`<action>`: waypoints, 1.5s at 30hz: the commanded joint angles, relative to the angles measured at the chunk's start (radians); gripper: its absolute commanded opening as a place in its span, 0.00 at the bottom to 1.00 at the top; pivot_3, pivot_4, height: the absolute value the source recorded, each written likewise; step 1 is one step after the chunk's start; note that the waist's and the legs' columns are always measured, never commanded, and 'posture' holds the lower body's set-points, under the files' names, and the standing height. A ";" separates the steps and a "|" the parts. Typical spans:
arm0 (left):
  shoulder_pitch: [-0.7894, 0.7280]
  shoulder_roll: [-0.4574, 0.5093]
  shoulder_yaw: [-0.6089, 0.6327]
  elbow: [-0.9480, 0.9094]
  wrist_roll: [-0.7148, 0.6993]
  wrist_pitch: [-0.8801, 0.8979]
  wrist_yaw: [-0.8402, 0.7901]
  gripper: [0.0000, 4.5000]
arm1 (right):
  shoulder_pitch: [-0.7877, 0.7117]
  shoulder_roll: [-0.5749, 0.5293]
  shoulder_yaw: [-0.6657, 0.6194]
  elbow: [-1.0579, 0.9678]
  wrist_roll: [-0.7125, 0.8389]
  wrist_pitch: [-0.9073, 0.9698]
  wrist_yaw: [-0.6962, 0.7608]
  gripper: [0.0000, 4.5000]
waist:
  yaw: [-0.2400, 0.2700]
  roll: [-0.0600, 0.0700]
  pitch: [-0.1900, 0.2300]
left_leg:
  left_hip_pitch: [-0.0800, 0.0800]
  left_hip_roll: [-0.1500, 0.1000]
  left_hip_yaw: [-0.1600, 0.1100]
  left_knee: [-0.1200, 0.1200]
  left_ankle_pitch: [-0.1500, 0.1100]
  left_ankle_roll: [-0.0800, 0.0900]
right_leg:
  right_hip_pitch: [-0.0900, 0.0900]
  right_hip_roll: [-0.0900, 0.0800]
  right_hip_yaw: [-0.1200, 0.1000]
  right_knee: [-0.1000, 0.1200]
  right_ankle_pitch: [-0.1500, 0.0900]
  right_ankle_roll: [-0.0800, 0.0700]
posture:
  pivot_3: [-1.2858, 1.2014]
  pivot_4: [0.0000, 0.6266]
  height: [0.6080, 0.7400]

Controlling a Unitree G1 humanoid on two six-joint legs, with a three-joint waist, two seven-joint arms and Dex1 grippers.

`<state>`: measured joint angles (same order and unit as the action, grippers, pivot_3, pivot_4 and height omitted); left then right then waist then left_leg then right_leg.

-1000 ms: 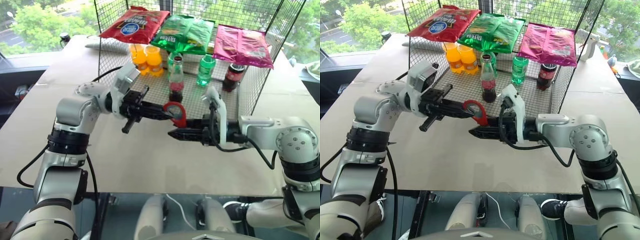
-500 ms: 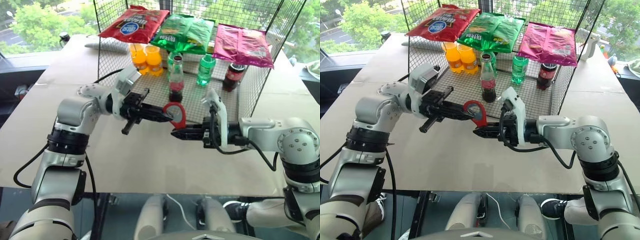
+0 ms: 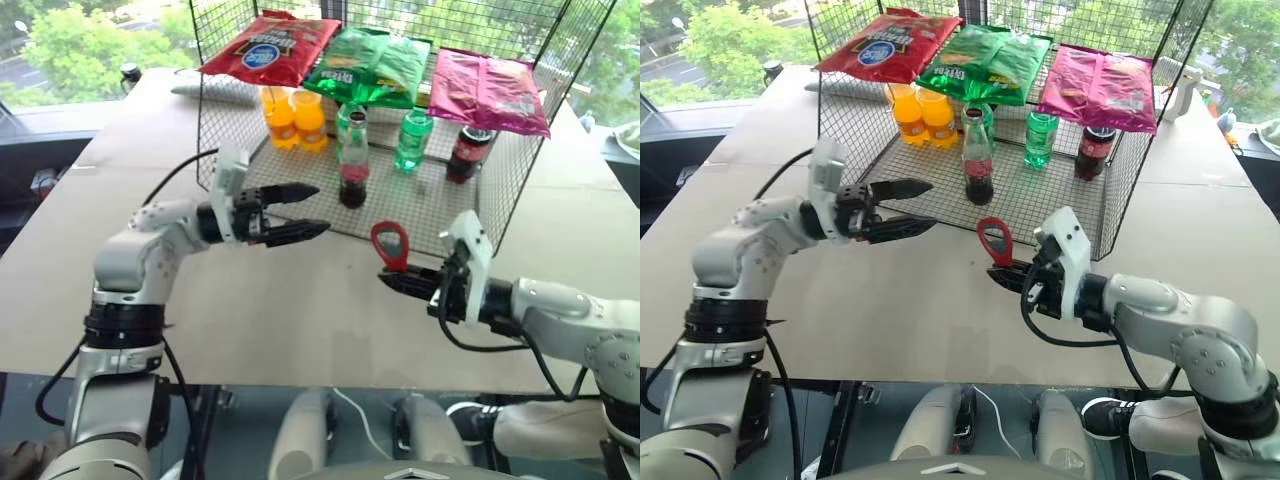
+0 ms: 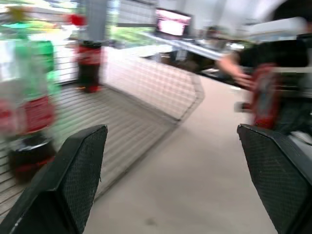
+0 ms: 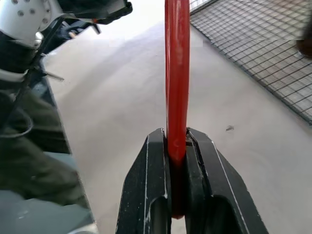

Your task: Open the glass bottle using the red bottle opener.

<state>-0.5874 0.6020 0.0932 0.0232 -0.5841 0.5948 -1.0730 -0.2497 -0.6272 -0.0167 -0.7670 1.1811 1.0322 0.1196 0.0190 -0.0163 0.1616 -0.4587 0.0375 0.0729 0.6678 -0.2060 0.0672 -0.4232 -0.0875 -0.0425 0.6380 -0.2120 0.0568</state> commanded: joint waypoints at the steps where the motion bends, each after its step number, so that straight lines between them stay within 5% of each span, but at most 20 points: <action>1: -0.065 -0.051 0.017 0.057 0.122 -0.036 0.252 1.00 | 0.108 -0.074 -0.041 -0.161 -0.183 -0.066 -0.050 0.00 | 0.005 -0.001 0.000 | 0.000 0.000 0.000 0.000 0.000 0.000 | 0.000 0.000 0.000 0.000 0.000 0.000 | 0.52 0.24 1.00; 15: -0.331 -0.200 -0.070 0.426 0.314 -0.316 0.345 1.00 | 0.315 -0.065 -0.007 -0.236 -0.450 -0.156 -0.052 0.00 | -0.004 -0.001 0.000 | 0.000 0.000 0.001 0.000 0.000 0.000 | 0.000 0.001 0.000 0.000 0.000 0.000 | 0.52 0.24 1.00; 34: -0.619 -0.319 -0.114 1.003 0.467 -0.590 0.232 1.00 | 0.363 -0.002 -0.016 -0.279 -0.524 -0.146 -0.046 0.00 | -0.003 -0.002 0.001 | -0.002 0.000 0.000 0.001 0.000 0.000 | 0.000 0.002 -0.001 -0.001 0.000 0.001 | 0.52 0.24 1.00; 37: -0.642 -0.340 -0.101 1.075 0.480 -0.616 0.256 0.82 | 0.365 -0.001 -0.021 -0.280 -0.524 -0.145 -0.048 0.00 | -0.004 -0.003 0.001 | -0.002 0.000 0.000 0.001 0.000 0.000 | 0.000 0.002 -0.001 -0.001 0.001 0.002 | 0.52 0.24 1.00; 40: -0.652 -0.351 -0.094 1.113 0.489 -0.643 0.261 0.53 | 0.367 -0.005 -0.025 -0.280 -0.517 -0.149 -0.055 0.00 | -0.004 -0.003 0.001 | -0.002 0.000 0.000 0.001 0.000 0.000 | 0.000 0.002 -0.001 -0.001 0.002 0.004 | 0.52 0.24 1.00; 45: -0.638 -0.346 -0.065 1.103 0.461 -0.677 0.192 0.53 | 0.367 -0.014 -0.023 -0.280 -0.504 -0.156 -0.074 0.00 | -0.003 -0.003 0.001 | -0.002 0.000 0.000 0.001 0.000 0.000 | 0.000 0.001 -0.001 -0.001 0.002 0.004 | 0.52 0.24 1.00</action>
<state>-1.2111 0.2526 -0.0003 1.1542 -0.1003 -0.0457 -0.8394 0.1175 -0.6319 -0.0170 -1.0051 0.6714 0.8932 0.0557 0.0160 -0.0193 0.1629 -0.4606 0.0372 0.0726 0.6685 -0.2063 0.0677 -0.4236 -0.0861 -0.0435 0.6372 -0.2100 0.0605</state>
